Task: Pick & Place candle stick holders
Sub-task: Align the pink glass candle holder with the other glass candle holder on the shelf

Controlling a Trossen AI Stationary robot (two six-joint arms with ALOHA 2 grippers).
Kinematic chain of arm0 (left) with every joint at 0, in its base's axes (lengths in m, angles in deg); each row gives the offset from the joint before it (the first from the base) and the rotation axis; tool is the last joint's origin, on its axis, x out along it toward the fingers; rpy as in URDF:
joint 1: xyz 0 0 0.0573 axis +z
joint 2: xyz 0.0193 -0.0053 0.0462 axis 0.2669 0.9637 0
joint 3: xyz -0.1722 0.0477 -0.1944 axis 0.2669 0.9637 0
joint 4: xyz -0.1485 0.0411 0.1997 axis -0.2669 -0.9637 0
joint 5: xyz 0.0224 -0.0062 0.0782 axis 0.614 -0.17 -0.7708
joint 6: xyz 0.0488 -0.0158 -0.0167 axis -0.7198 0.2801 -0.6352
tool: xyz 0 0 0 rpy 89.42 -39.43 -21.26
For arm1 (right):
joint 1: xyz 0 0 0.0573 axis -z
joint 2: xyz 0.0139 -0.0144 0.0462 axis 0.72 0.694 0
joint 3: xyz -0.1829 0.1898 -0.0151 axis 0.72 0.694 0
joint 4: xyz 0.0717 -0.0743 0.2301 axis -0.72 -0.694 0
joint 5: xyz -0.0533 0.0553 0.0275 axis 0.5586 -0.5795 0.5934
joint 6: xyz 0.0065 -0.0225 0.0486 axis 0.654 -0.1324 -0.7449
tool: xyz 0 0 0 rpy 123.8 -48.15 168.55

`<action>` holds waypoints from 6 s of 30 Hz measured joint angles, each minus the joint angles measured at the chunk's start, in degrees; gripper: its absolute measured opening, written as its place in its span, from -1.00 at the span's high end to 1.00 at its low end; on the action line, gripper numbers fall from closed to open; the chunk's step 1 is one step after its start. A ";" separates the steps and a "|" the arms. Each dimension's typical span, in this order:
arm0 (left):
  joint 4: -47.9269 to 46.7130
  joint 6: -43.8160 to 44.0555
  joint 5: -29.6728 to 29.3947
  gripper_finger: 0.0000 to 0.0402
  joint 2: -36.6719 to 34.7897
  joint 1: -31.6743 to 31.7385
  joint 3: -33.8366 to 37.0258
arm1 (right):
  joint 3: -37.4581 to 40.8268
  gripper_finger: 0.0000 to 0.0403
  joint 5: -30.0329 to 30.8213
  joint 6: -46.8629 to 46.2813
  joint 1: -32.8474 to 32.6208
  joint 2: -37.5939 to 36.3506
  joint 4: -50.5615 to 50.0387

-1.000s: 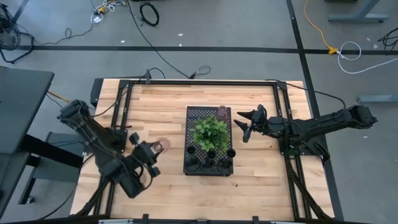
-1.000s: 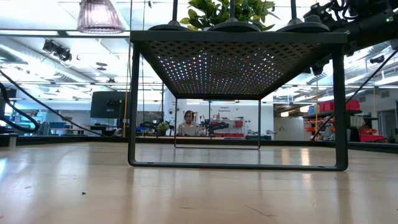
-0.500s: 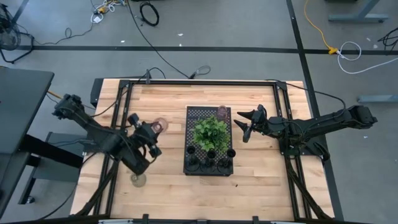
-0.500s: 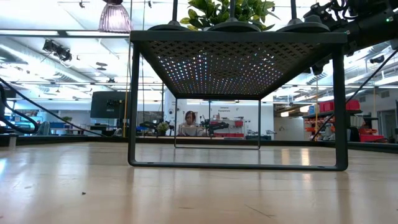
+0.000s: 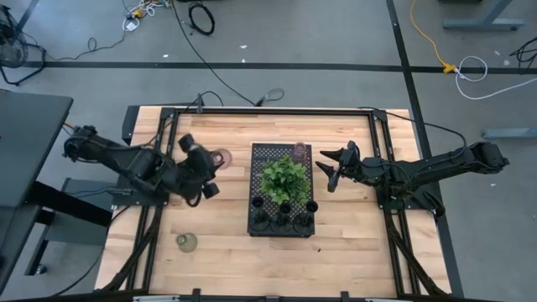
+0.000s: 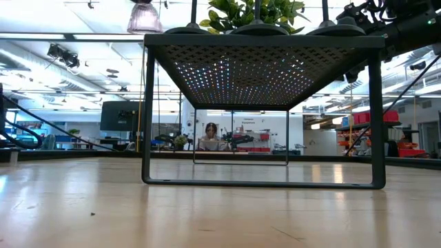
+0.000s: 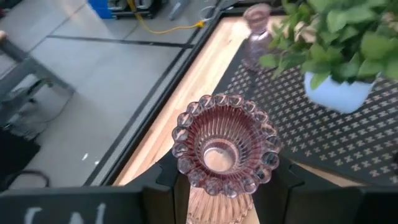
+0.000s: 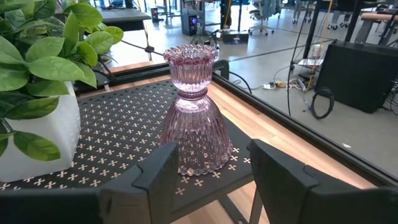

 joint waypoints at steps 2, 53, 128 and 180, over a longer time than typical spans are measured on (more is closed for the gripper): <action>3.78 -4.93 3.43 0.36 -0.23 2.89 0.00 | 0.00 0.00 0.00 0.00 -0.01 0.00 0.00; 33.19 -28.86 58.59 0.36 19.43 36.14 0.02 | -0.07 0.00 -0.04 1.46 -0.02 0.00 1.03; 42.84 -25.68 63.01 0.20 27.80 37.30 0.00 | 0.00 0.00 -0.02 1.79 -0.02 0.00 1.25; 45.01 -23.76 61.43 0.19 26.42 36.39 -0.15 | 0.00 0.00 0.00 1.47 0.00 0.00 1.27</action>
